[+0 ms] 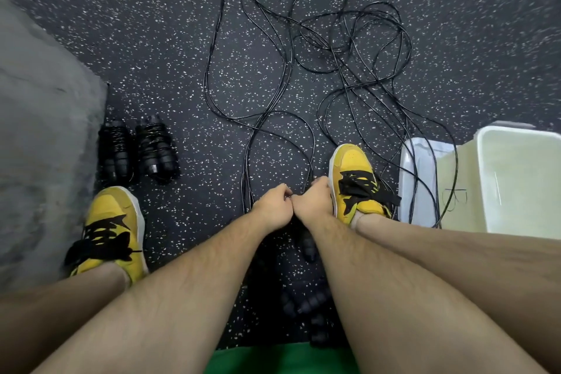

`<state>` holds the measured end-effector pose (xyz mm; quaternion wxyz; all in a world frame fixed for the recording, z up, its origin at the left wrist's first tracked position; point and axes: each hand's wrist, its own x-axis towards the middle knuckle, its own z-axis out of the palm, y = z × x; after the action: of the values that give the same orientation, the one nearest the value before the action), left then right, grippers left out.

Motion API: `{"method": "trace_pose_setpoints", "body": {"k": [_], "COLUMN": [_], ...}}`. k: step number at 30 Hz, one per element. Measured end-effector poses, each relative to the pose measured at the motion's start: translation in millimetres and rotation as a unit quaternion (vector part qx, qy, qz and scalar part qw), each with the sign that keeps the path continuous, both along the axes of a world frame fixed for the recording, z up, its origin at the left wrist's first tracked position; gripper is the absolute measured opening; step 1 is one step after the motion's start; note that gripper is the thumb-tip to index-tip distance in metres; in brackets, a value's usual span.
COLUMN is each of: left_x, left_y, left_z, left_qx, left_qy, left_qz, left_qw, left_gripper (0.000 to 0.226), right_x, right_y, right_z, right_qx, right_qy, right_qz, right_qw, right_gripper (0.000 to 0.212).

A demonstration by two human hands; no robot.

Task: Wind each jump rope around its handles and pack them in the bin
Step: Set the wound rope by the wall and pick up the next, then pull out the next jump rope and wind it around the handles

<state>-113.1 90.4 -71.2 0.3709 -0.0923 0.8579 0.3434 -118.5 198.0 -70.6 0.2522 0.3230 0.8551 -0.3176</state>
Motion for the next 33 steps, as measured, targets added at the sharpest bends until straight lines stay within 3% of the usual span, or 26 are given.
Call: {"method": "trace_pose_setpoints", "body": {"k": [3, 7, 10, 14, 19, 22, 27, 29, 31, 32, 33], "left_x": [-6, -17, -22, -24, -27, -26, -20, -13, -5, -1, 2], "left_y": [-4, -8, -10, -15, -15, -20, -41, -54, -66, -73, -79], "left_z": [0, 2, 9, 23, 60, 84, 129, 147, 173, 190, 208], "left_qx": [0.021, 0.055, 0.092, 0.184, 0.294, 0.289, 0.224, 0.201, 0.223, 0.230, 0.230], "left_qy": [-0.032, -0.054, -0.067, -0.101, -0.072, -0.048, 0.036, 0.055, 0.040, 0.033, 0.030], "left_qz": [0.068, 0.138, 0.162, 0.223, 0.275, 0.263, 0.310, 0.283, 0.268, 0.257, 0.242], "left_qw": [0.997, 0.987, 0.980, 0.952, 0.913, 0.919, 0.923, 0.936, 0.936, 0.938, 0.942], "left_gripper": [0.027, 0.040, 0.054, 0.060, 0.021, 0.031, 0.045, 0.044, 0.039, 0.037, 0.035], "right_x": [4, 10, 13, 26, 33, 35, 43, 38, 29, 25, 20], "right_y": [-3, -7, -16, -28, -34, -35, -37, -39, -44, -48, -52], "right_z": [3, 14, 31, 53, 82, 100, 140, 158, 179, 191, 202], "right_qx": [-0.106, -0.208, -0.240, -0.229, -0.199, -0.183, -0.101, -0.052, -0.044, -0.048, -0.054], "right_qy": [-0.038, -0.005, 0.022, 0.055, 0.068, 0.075, 0.198, 0.240, 0.251, 0.248, 0.256], "right_qz": [-0.073, -0.059, -0.023, 0.061, 0.165, 0.185, 0.137, 0.118, 0.153, 0.194, 0.244], "right_qw": [0.991, 0.976, 0.970, 0.970, 0.964, 0.963, 0.965, 0.962, 0.955, 0.948, 0.934], "right_gripper": [0.056, 0.009, 0.017, 0.024, 0.013, 0.014, 0.039, 0.036, 0.016, 0.019, 0.037]}}
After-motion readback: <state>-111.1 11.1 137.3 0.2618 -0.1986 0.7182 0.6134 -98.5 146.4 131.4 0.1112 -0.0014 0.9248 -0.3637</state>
